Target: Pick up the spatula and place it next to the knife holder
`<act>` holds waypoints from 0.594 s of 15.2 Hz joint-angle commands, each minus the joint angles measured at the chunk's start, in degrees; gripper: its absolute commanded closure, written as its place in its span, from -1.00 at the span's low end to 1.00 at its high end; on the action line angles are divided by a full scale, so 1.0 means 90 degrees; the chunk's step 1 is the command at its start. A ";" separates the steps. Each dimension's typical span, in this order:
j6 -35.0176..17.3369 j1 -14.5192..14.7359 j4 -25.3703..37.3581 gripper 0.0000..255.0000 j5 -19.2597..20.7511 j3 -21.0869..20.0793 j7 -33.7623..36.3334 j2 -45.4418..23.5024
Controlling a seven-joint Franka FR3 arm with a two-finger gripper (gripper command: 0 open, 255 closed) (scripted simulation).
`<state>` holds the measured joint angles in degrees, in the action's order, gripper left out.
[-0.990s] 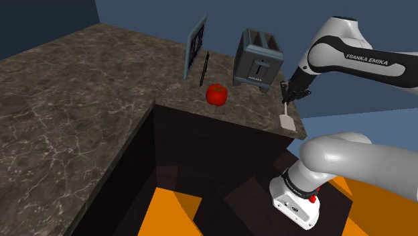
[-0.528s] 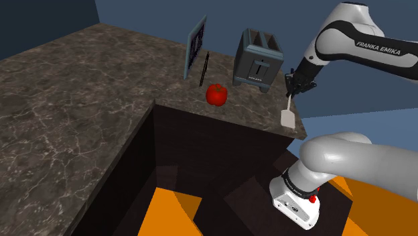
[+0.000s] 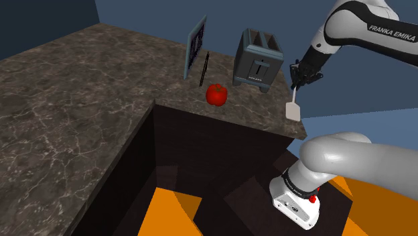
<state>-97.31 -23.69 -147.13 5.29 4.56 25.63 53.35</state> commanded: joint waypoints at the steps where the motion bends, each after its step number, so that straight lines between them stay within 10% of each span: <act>1: 0.0178 0.0007 0.0198 1.00 -0.0016 -0.0017 -0.0001 -0.0021; 9: 0.0776 0.0025 0.0992 1.00 -0.0054 -0.0053 -0.0025 -0.0218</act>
<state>-91.19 -23.50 -139.34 4.88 4.17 25.41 51.69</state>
